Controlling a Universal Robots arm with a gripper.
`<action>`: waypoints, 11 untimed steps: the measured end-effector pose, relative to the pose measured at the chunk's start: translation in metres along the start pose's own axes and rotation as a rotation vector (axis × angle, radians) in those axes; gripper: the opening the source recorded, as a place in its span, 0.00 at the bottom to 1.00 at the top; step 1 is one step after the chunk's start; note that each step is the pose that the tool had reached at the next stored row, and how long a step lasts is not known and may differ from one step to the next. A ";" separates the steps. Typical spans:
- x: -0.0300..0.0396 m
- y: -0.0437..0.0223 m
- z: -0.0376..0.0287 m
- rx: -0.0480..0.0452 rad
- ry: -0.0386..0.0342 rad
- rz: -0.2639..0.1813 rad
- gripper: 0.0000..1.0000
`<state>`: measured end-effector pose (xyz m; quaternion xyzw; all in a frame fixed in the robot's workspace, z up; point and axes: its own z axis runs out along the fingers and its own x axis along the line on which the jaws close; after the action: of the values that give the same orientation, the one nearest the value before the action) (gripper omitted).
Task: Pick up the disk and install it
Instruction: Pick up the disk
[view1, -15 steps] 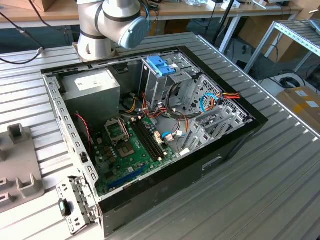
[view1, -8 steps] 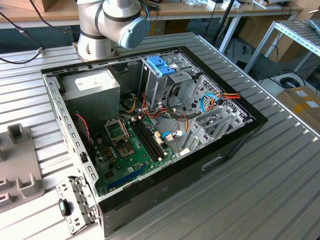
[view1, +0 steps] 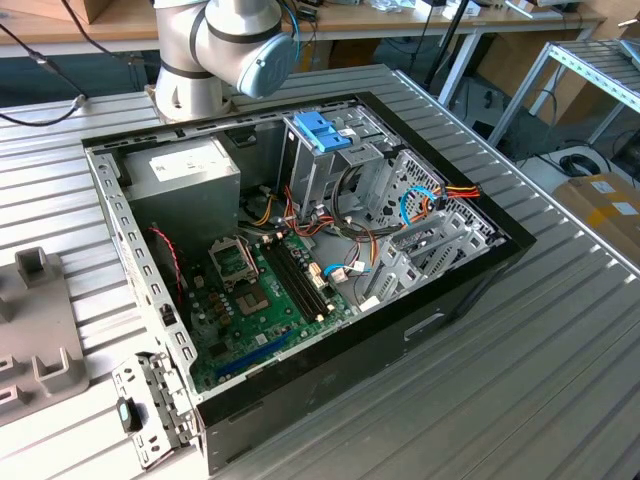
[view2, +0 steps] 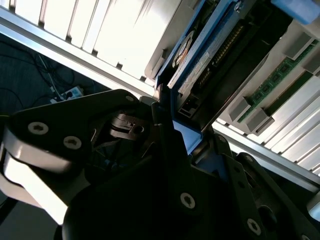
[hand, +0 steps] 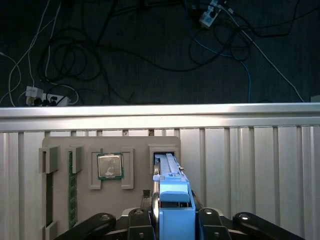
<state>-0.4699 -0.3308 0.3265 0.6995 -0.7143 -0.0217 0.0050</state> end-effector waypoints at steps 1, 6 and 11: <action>0.0000 0.0000 -0.0008 -0.0001 0.0000 0.000 0.37; -0.0001 0.0001 -0.0039 0.0000 0.0000 0.000 0.37; -0.0001 0.0002 -0.0065 0.0000 0.0000 0.000 0.37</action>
<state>-0.4699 -0.3308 0.3330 0.6995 -0.7143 -0.0217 0.0050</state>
